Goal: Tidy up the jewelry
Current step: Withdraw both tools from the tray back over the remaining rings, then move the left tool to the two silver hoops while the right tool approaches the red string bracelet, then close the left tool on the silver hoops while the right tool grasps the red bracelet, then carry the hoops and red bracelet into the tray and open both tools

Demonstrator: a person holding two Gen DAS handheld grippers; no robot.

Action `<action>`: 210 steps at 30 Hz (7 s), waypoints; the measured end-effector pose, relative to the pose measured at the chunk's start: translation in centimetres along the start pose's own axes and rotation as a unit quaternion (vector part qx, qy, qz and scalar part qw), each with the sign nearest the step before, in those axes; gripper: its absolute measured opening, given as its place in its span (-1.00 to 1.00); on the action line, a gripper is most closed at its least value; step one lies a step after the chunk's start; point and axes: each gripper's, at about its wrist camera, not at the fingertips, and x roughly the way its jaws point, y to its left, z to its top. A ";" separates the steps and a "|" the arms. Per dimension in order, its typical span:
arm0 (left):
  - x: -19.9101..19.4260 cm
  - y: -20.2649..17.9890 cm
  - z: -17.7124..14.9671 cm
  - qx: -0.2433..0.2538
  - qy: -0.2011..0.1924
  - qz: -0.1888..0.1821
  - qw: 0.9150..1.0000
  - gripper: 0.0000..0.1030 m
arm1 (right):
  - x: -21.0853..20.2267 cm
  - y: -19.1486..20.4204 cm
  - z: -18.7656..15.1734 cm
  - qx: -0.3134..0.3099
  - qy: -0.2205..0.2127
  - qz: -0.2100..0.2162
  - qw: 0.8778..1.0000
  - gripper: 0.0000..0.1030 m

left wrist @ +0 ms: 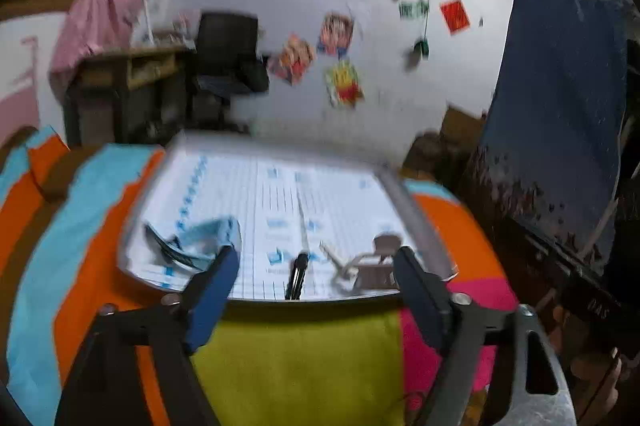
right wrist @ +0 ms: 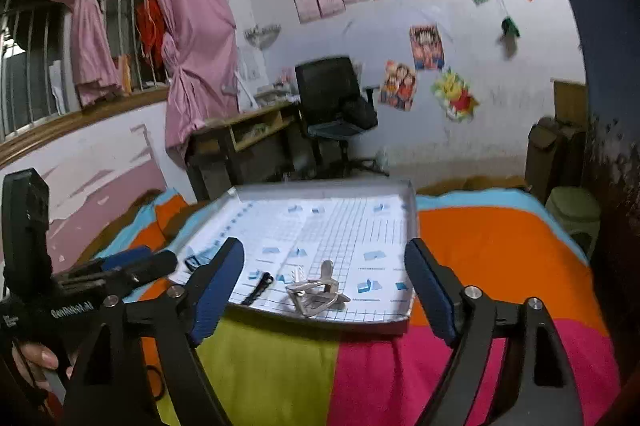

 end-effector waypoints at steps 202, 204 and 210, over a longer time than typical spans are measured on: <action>-3.9 1.3 -9.4 0.041 0.134 -0.002 0.990 -0.95 | -1.8 5.4 -9.3 -0.113 0.147 0.056 0.981 -0.85; -3.0 1.1 -7.1 0.050 0.119 0.004 0.992 -0.95 | -1.0 4.7 -7.1 -0.118 0.139 0.047 0.982 -0.85; 1.3 0.7 -0.3 0.047 0.073 0.020 0.996 -0.95 | 3.6 1.3 -1.6 -0.101 0.131 0.007 0.986 -0.85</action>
